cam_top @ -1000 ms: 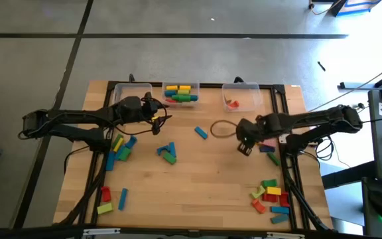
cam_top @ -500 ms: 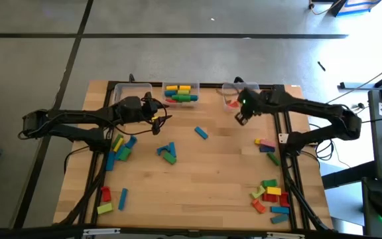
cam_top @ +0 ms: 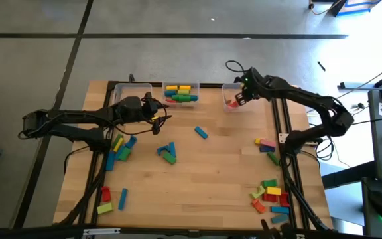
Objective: Sort blocks by size
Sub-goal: Put the brown rectangular block into the right transparent bin
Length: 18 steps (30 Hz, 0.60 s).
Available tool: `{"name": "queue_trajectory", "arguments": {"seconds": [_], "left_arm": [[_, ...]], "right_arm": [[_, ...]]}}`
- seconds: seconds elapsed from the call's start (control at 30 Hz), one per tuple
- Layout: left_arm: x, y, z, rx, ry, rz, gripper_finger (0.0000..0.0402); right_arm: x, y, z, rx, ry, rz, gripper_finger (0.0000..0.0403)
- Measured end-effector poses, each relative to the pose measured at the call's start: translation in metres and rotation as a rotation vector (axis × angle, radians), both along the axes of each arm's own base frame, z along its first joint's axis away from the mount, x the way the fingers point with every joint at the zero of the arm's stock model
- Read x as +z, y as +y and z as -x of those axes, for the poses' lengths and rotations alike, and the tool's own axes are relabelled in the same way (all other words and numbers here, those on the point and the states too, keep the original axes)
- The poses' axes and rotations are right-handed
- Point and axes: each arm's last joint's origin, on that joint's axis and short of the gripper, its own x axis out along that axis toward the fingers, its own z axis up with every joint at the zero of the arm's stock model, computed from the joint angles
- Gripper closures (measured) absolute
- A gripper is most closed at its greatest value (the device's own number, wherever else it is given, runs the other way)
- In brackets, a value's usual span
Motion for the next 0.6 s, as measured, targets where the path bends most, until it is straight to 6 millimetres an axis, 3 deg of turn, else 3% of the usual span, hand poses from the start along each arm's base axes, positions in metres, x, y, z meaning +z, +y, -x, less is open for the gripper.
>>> {"name": "queue_trajectory", "arguments": {"seconds": [0.3,0.6], "left_arm": [[0.000,0.000,0.000,0.000,0.000,0.000,0.0185],[0.000,0.000,0.000,0.000,0.000,0.000,0.0185]], "right_arm": [[-0.034,-0.025,0.002,-0.065,0.078,-0.091,0.0267],[-0.055,-0.032,-0.002,-0.081,0.128,-0.138,0.0267]]}}
